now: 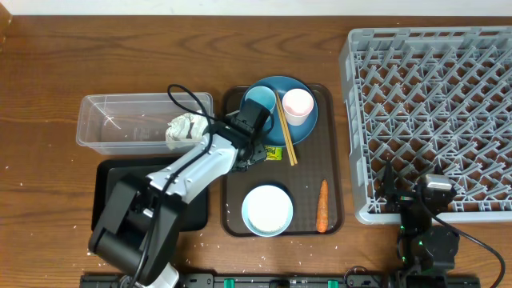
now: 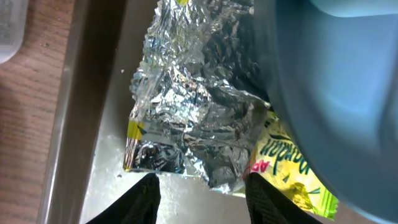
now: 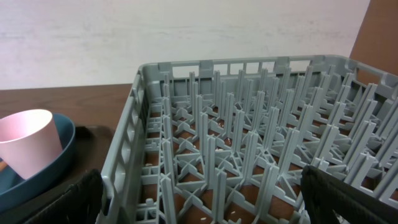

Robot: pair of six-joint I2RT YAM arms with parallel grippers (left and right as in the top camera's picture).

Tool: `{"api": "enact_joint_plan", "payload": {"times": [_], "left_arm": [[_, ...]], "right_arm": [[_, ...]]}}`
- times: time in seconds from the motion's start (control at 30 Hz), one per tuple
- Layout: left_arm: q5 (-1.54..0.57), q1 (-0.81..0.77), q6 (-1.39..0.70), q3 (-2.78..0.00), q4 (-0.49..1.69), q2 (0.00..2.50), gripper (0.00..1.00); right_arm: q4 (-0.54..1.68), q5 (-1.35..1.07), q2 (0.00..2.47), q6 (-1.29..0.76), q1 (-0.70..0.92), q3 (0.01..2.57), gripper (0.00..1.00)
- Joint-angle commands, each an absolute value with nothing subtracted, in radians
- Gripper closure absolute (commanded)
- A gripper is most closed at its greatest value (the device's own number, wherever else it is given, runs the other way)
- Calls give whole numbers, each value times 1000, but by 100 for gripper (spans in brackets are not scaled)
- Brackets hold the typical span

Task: Sort waste into correct bins and load items into the dishwasher rack
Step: 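Lower the left gripper onto the foil snack packet and grasp it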

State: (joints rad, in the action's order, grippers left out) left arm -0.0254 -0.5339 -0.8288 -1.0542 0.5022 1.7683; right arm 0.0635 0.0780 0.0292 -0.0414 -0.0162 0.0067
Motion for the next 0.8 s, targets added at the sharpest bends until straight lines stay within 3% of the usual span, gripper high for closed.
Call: {"api": "enact_joint_plan", "payload": {"times": [0.0,0.33,0.77], "left_arm": [[-6,-536,-805,-1045,490,1802,53],[-7,-536,-805,-1036,492,1823,53],[-7,-536,-733,-1036,548,1804,67]], "right_arm": [[67,78,30,-44,-21,6,1],[67,78,30,-44,-21,6,1],[67,78,30,-44,-21,6,1]]}}
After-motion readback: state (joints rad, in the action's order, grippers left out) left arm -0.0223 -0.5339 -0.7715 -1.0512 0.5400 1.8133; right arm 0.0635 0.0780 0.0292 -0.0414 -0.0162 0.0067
